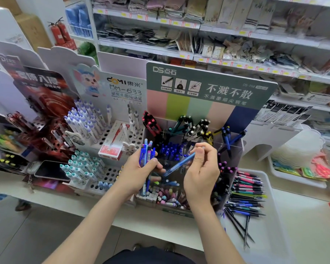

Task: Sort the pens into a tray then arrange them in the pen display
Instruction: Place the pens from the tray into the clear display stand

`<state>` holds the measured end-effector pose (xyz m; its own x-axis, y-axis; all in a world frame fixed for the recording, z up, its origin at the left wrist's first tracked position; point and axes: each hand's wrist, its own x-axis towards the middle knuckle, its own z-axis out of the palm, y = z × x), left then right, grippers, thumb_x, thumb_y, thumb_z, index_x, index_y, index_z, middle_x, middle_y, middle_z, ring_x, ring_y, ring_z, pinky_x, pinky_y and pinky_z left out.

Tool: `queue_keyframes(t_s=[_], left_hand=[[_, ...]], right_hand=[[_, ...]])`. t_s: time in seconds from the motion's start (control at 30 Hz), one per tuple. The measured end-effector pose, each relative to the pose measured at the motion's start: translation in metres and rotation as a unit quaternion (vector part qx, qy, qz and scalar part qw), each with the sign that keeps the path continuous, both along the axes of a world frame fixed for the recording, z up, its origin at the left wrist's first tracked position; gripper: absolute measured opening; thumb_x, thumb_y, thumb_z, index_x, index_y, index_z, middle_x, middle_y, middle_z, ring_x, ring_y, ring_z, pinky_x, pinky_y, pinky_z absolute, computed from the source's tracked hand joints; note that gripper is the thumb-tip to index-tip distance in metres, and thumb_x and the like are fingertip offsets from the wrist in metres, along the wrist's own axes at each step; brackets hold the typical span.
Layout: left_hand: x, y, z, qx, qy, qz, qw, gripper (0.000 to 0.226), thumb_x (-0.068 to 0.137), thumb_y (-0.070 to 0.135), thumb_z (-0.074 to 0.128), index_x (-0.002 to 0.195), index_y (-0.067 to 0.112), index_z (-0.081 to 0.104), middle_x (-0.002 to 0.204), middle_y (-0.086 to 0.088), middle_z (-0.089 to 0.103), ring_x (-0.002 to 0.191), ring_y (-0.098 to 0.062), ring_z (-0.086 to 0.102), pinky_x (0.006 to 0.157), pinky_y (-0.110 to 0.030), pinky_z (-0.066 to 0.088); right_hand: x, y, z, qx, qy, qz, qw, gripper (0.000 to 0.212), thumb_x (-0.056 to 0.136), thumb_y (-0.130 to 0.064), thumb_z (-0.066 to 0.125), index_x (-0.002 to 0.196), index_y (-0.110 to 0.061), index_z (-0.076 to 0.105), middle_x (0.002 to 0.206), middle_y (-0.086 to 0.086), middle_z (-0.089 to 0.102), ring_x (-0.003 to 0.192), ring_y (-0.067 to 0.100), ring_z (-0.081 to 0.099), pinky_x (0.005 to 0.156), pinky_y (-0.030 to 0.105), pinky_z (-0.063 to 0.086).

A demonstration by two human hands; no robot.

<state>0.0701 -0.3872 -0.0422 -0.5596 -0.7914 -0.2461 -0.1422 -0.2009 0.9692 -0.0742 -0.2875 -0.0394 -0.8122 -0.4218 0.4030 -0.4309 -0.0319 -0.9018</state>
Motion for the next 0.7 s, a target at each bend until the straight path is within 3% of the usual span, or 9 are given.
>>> queue_keyframes(t_s=[0.07,0.23,0.37,0.43,0.5,0.57,0.63,0.7], left_hand=[[0.003,0.001,-0.002,-0.006,-0.006,0.012,1.0,0.015,0.107,0.011,0.06,0.122,0.01,0.062,0.096,-0.016,0.076,0.087,-0.032,0.079,0.077,-0.057,0.066],[0.008,0.002,-0.006,-0.033,-0.03,-0.002,0.999,0.013,0.105,0.015,0.064,0.117,0.01,0.062,0.091,-0.013,0.076,0.073,-0.027,0.074,0.068,-0.049,0.064],[0.01,0.004,-0.007,0.017,0.003,-0.017,1.0,0.024,0.105,0.012,0.066,0.127,0.011,0.056,0.098,-0.016,0.076,0.078,-0.03,0.074,0.069,-0.05,0.065],[0.01,0.004,-0.008,0.028,0.004,-0.029,0.999,0.029,0.104,0.014,0.067,0.13,0.014,0.054,0.1,-0.016,0.077,0.081,-0.032,0.075,0.07,-0.05,0.064],[0.011,0.004,-0.009,0.028,0.003,-0.05,0.998,0.031,0.103,0.016,0.068,0.131,0.016,0.054,0.102,-0.016,0.077,0.082,-0.033,0.075,0.067,-0.048,0.062],[0.011,0.003,-0.011,0.024,0.0,-0.078,0.997,0.033,0.102,0.021,0.071,0.13,0.019,0.055,0.104,-0.015,0.078,0.082,-0.035,0.074,0.063,-0.045,0.059],[0.011,0.002,-0.012,0.012,-0.005,-0.112,0.994,0.039,0.098,0.034,0.078,0.131,0.026,0.059,0.106,-0.013,0.078,0.087,-0.036,0.075,0.066,-0.045,0.057],[0.011,0.001,-0.013,-0.007,-0.015,-0.137,0.99,0.044,0.092,0.047,0.081,0.13,0.035,0.062,0.109,-0.009,0.077,0.093,-0.035,0.075,0.074,-0.049,0.056]], right_hand=[[-0.003,0.003,-0.013,0.031,0.064,0.024,0.997,0.017,0.113,-0.014,0.049,0.117,-0.01,0.065,0.097,0.0,0.068,0.079,0.016,0.066,0.067,0.032,0.054],[-0.002,0.006,-0.049,0.184,0.193,0.174,0.948,0.021,0.106,-0.01,0.063,0.124,-0.007,0.073,0.115,0.003,0.076,0.103,0.015,0.071,0.094,0.032,0.058],[-0.001,0.003,-0.067,0.319,0.253,0.243,0.881,0.025,0.102,-0.013,0.064,0.124,-0.015,0.075,0.115,0.001,0.072,0.104,0.025,0.063,0.094,0.046,0.055],[-0.002,0.003,-0.062,0.314,0.271,0.226,0.882,0.023,0.101,-0.014,0.065,0.123,-0.016,0.076,0.112,-0.001,0.071,0.103,0.021,0.059,0.093,0.044,0.053],[0.003,0.004,-0.043,0.243,0.195,0.206,0.928,0.02,0.104,-0.016,0.064,0.12,-0.016,0.077,0.11,-0.008,0.073,0.105,0.01,0.062,0.096,0.034,0.053],[0.01,0.002,-0.019,0.165,0.031,0.177,0.97,0.02,0.106,-0.019,0.064,0.119,-0.02,0.078,0.106,-0.016,0.076,0.101,0.002,0.068,0.091,0.023,0.054],[0.016,-0.002,-0.002,0.15,-0.114,0.183,0.965,0.015,0.102,-0.024,0.07,0.114,-0.024,0.079,0.094,-0.014,0.078,0.089,0.005,0.072,0.083,0.027,0.06],[0.017,-0.003,0.002,0.188,-0.127,0.189,0.955,0.008,0.097,-0.028,0.075,0.103,-0.027,0.081,0.085,-0.012,0.079,0.081,0.008,0.074,0.079,0.036,0.063]])
